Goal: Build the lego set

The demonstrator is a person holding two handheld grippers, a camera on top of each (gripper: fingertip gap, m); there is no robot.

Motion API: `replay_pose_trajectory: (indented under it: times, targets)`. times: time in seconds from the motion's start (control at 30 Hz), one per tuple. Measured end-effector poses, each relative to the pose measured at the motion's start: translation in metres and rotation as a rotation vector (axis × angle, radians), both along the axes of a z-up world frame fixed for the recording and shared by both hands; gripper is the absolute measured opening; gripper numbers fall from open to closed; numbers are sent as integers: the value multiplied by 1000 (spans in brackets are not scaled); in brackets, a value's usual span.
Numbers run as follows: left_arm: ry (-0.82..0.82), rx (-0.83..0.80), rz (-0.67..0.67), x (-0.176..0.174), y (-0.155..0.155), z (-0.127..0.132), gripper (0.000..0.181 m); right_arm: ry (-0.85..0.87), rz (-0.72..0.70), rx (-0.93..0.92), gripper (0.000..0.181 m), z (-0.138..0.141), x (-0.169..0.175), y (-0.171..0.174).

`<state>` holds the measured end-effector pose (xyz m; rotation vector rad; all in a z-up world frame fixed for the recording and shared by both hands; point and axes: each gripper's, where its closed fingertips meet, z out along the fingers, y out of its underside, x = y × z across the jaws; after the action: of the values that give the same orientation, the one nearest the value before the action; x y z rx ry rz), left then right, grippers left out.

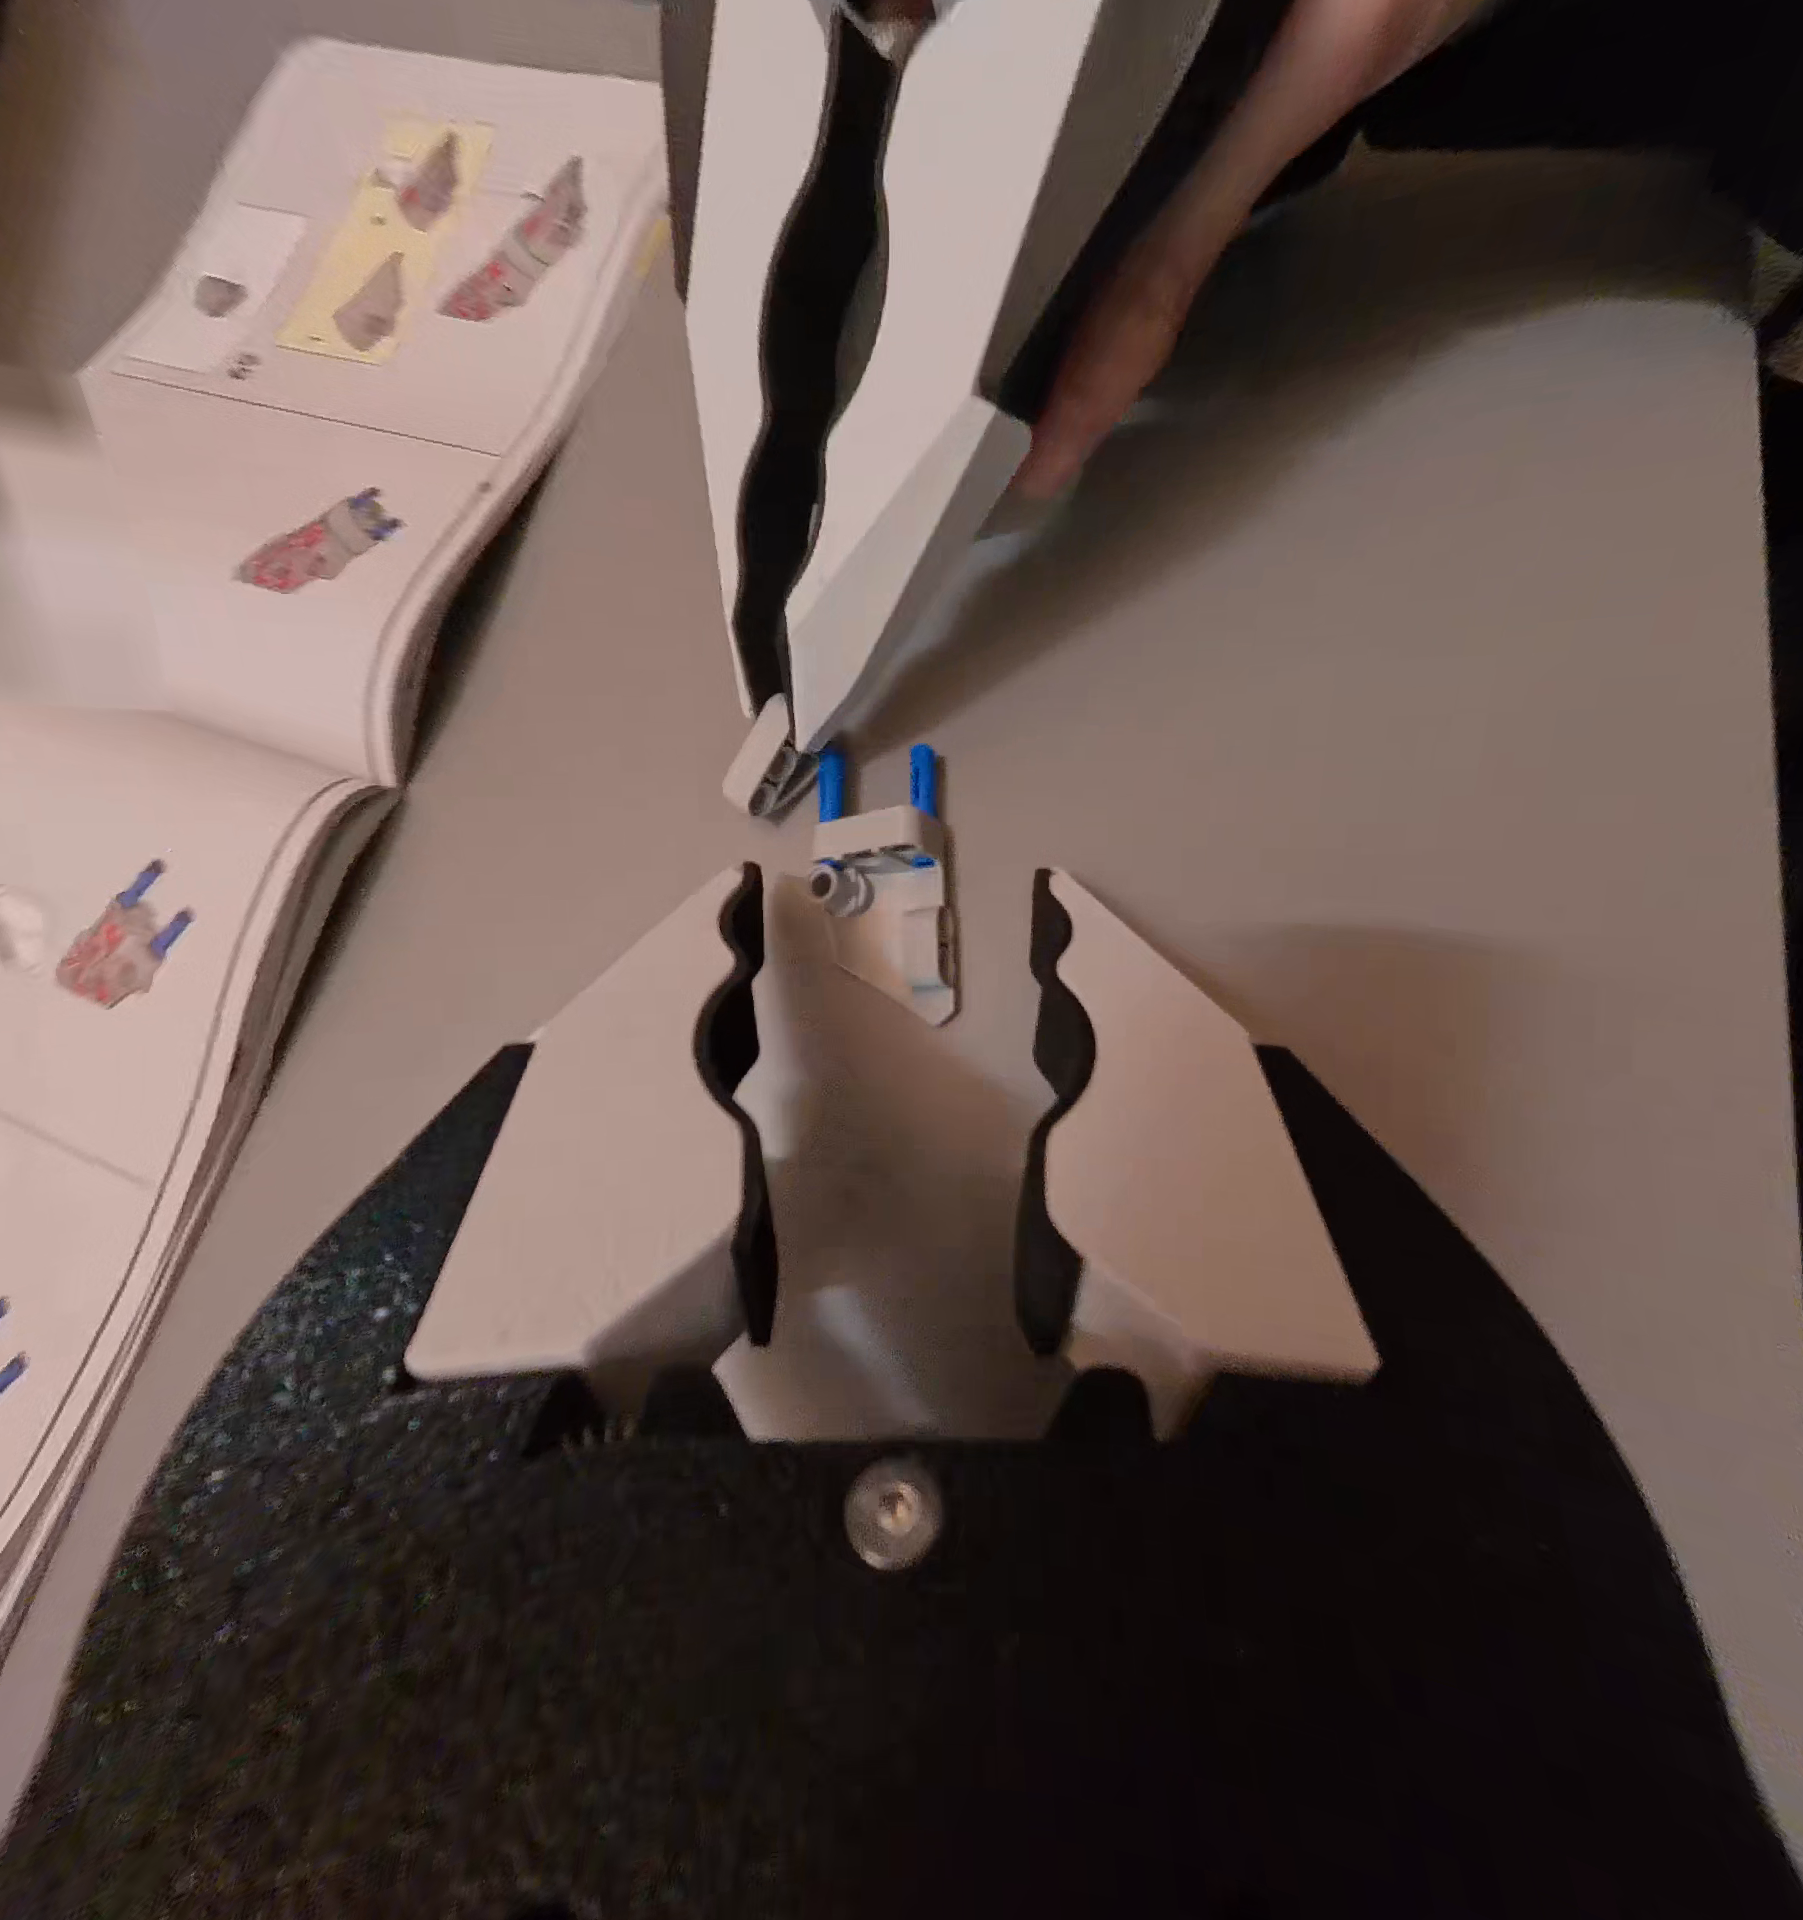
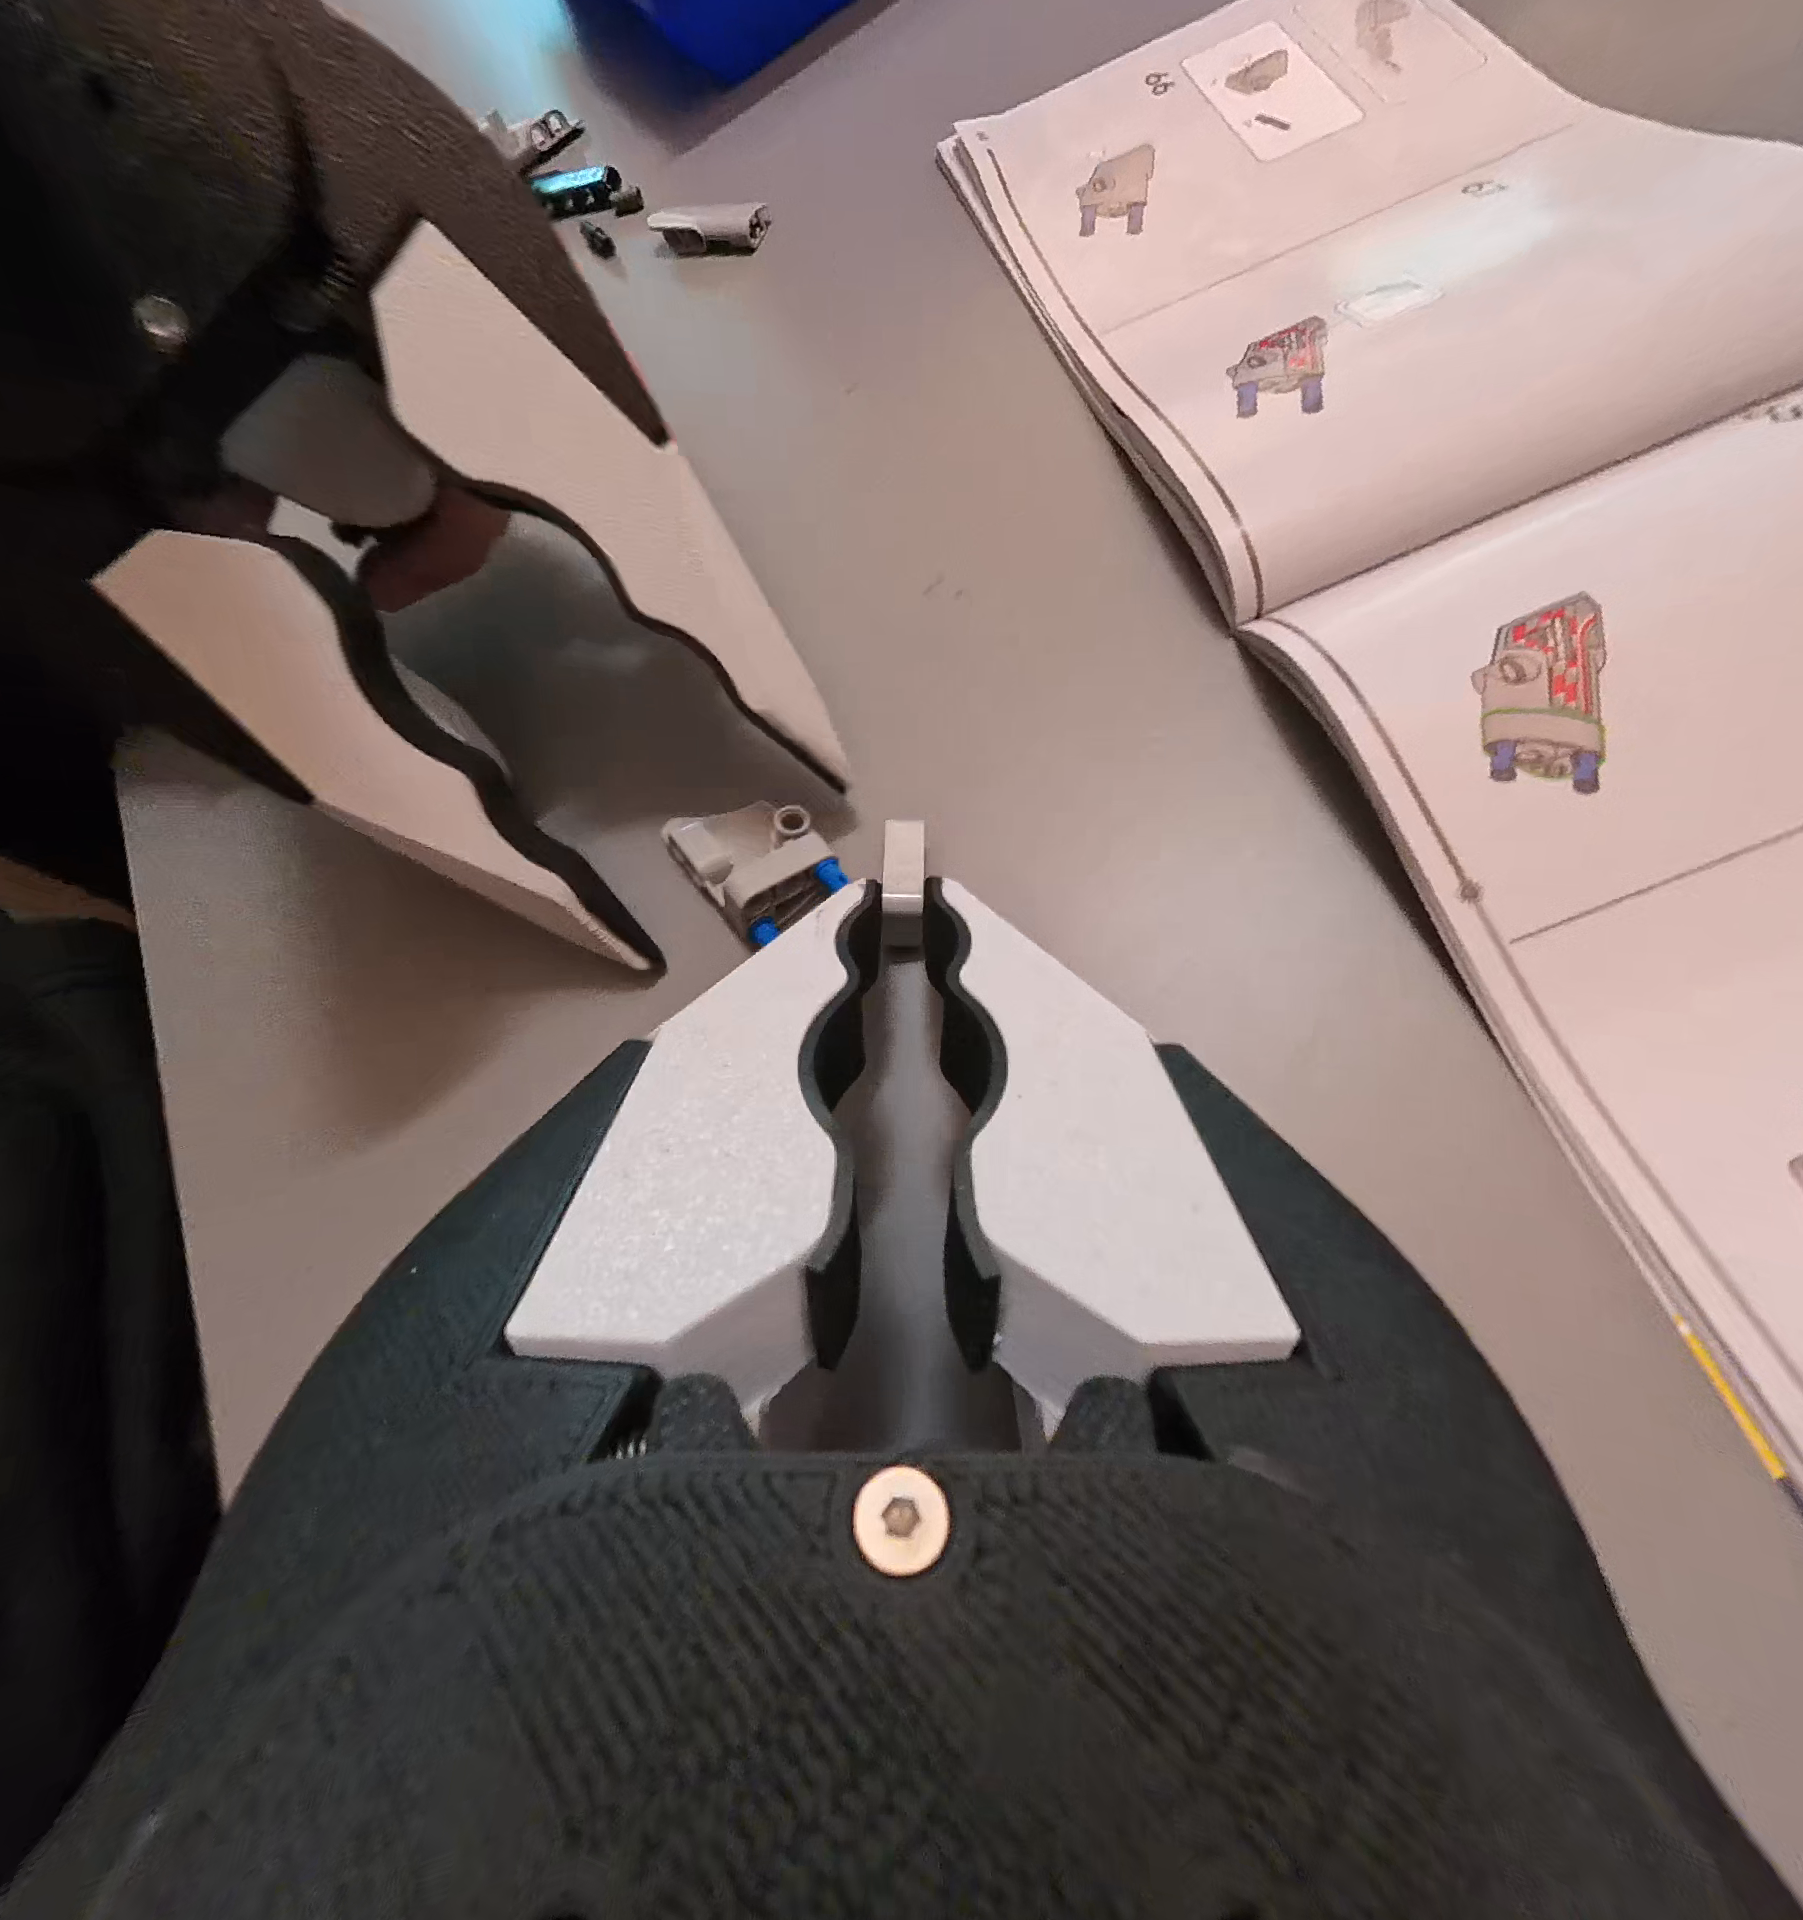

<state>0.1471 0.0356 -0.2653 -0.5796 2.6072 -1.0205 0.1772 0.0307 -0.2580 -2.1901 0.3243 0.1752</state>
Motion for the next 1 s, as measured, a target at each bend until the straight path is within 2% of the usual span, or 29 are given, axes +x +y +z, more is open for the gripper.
replay_pose_trajectory:
  times: [0.07, 0.23, 0.4, 0.5, 0.83, 0.93, 1.0]
  targets:
    - [19, 0, -22, 1, -2, 0, 50, 23, -31, -7, 6, 1, -2, -5]
    - [-115, -90, 197, 23, -11, 36, 48, 121, -163, 143, 6, 32, 2, -8]
    - [-246, -59, 303, 33, -14, 41, 34, 124, -204, 211, 6, 45, 0, -9]
    - [-258, -119, 301, 31, -20, 46, 23, 132, -213, 239, 6, 49, -1, -11]
    - [-429, -112, 261, 30, -22, 61, 22, 128, -218, 297, 6, 63, -3, -13]
    - [-442, -182, 233, 28, -22, 71, 22, 100, -162, 367, 6, 73, -6, -13]
    - [-417, -243, 202, 25, -22, 77, 22, 14, -86, 412, 7, 80, -10, -13]
